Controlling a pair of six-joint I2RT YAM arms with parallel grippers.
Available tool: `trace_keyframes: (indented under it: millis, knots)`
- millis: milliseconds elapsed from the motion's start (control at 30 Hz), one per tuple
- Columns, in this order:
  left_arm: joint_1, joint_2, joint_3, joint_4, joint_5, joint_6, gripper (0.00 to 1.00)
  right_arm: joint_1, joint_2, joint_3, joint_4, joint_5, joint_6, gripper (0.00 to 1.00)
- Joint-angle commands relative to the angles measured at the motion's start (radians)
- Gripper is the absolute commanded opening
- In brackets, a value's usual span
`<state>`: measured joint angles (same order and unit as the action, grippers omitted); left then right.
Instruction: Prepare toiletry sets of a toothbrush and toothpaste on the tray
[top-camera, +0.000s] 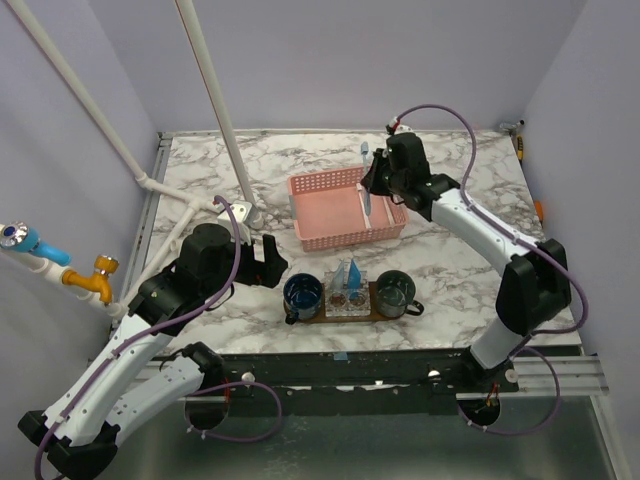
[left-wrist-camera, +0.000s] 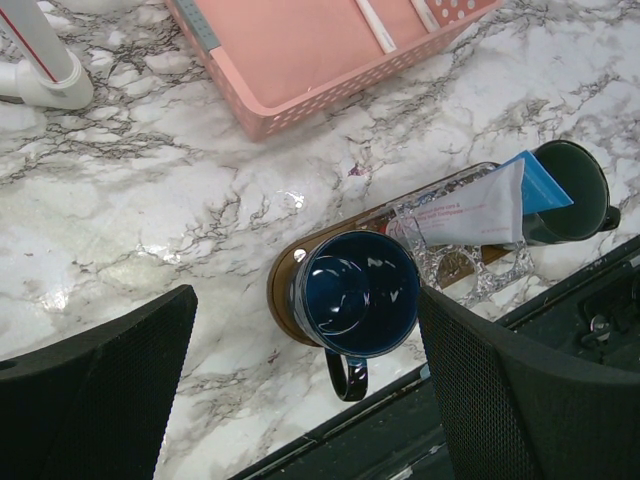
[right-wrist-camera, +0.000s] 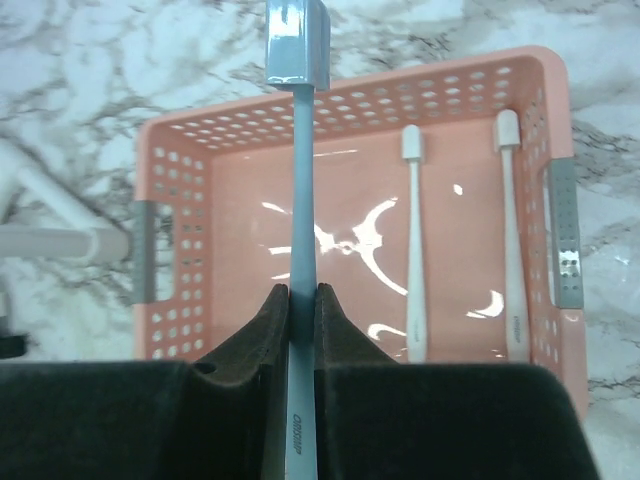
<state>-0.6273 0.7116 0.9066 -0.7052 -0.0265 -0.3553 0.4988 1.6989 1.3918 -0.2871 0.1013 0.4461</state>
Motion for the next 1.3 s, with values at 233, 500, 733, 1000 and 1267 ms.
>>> trace_keyframes:
  millis: [233,500,733,1000,1267]
  knots:
    - [0.006,-0.040,0.002,0.057,0.164,-0.008,0.91,0.078,-0.342,-0.251,0.325,-0.186,0.130,0.01]
    - [0.006,-0.050,0.039,0.106,0.332,-0.072,0.91,0.231,-0.495,-0.398,0.493,-0.120,0.269,0.01]
    - [0.006,-0.073,0.022,0.181,0.425,-0.148,0.91,0.307,-0.546,-0.484,0.605,-0.120,0.380,0.01]
    - [0.006,-0.076,0.004,0.271,0.538,-0.241,0.91,0.359,-0.574,-0.564,0.774,-0.158,0.481,0.01]
    - [0.006,-0.077,0.004,0.334,0.611,-0.298,0.91,0.461,-0.552,-0.558,0.864,-0.182,0.505,0.01]
